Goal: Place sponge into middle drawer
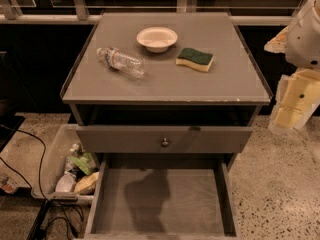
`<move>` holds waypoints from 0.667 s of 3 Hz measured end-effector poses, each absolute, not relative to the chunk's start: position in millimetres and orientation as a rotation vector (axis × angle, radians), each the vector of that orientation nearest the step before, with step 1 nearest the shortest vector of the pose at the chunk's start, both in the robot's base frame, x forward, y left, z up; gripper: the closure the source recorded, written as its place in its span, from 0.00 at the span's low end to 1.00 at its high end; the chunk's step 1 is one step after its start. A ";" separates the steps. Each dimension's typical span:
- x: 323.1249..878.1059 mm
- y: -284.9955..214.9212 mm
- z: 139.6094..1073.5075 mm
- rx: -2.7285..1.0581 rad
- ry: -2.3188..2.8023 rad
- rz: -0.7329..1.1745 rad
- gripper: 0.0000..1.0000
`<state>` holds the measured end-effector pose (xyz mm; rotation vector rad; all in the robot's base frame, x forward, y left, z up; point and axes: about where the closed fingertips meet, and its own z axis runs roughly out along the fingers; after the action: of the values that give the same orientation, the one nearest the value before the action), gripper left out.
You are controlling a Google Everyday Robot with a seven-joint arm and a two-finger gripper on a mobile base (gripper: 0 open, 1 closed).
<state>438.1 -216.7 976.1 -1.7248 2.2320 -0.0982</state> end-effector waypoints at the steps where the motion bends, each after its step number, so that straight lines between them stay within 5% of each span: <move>1: 438.8 -215.7 977.0 -1.725 2.228 -0.104 0.00; 2: 469.2 -204.9 978.5 -1.740 2.171 -0.123 0.00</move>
Offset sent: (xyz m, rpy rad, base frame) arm 0.0751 0.0257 0.0010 0.0114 -0.0826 0.0773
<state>469.2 -204.9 978.5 -1.7396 2.1713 -0.1226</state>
